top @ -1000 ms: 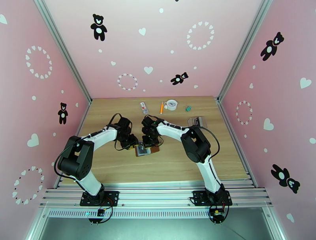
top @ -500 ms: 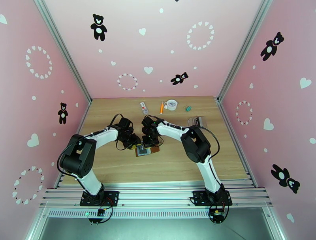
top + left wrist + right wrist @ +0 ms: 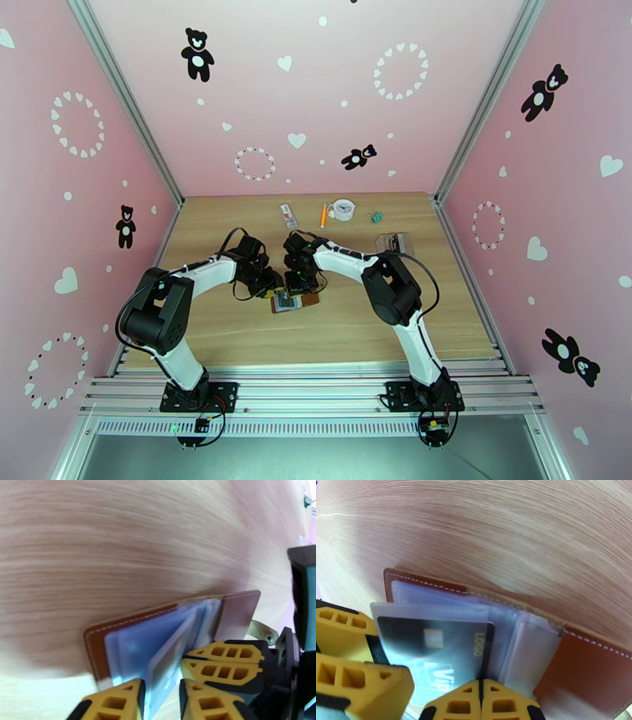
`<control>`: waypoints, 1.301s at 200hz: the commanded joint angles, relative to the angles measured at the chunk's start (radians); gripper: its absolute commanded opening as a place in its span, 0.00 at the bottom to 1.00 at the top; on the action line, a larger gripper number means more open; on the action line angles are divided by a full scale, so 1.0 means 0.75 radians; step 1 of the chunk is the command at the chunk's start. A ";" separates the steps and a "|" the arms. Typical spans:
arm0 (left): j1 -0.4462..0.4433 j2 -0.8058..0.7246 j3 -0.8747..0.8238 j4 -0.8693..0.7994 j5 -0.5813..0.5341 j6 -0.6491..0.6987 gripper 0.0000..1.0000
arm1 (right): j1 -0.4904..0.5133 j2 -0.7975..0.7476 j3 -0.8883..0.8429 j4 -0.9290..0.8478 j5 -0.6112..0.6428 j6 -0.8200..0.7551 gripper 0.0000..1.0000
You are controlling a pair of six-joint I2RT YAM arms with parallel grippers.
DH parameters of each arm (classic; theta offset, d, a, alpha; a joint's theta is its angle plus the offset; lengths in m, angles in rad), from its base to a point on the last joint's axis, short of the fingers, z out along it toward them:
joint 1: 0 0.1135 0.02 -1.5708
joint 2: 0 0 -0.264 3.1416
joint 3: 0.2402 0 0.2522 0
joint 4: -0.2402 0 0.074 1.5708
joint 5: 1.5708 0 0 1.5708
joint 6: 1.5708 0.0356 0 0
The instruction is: Put the credit cards into the card holder
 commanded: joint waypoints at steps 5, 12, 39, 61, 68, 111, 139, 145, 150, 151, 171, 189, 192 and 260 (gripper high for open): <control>-0.006 -0.014 -0.002 0.084 0.092 -0.019 0.29 | -0.004 0.002 -0.012 -0.015 0.004 0.014 0.02; -0.008 -0.018 0.002 0.091 0.099 -0.020 0.29 | -0.006 -0.006 -0.012 -0.010 0.004 0.017 0.02; -0.017 -0.021 0.026 0.108 0.123 -0.022 0.29 | -0.030 -0.051 -0.019 0.003 0.014 0.031 0.05; -0.027 -0.009 0.052 0.108 0.134 -0.022 0.30 | -0.068 -0.129 -0.066 0.051 0.021 0.073 0.17; -0.032 -0.005 0.061 0.109 0.135 -0.024 0.30 | -0.083 -0.162 -0.093 0.077 0.019 0.092 0.20; -0.074 0.073 0.162 0.108 0.142 -0.029 0.30 | -0.192 -0.333 -0.231 0.107 0.053 0.123 0.23; -0.122 0.151 0.259 0.109 0.139 -0.043 0.32 | -0.253 -0.391 -0.299 0.068 0.081 0.108 0.23; -0.134 0.174 0.283 0.108 0.139 -0.043 0.32 | -0.261 -0.401 -0.313 0.062 0.088 0.104 0.23; -0.145 0.194 0.305 0.106 0.137 -0.045 0.32 | -0.266 -0.410 -0.322 0.060 0.093 0.101 0.23; -0.147 0.198 0.309 0.105 0.138 -0.044 0.32 | -0.268 -0.412 -0.324 0.060 0.094 0.101 0.23; -0.193 0.287 0.409 0.082 0.134 -0.037 0.35 | -0.297 -0.446 -0.358 0.046 0.114 0.098 0.25; -0.225 0.352 0.484 0.056 0.124 -0.033 0.36 | -0.321 -0.477 -0.377 0.028 0.127 0.083 0.29; -0.226 0.359 0.494 0.052 0.123 -0.032 0.36 | -0.325 -0.482 -0.376 0.026 0.128 0.078 0.30; -0.211 0.235 0.462 -0.044 0.004 0.009 0.40 | -0.355 -0.387 -0.260 -0.073 0.146 -0.015 0.44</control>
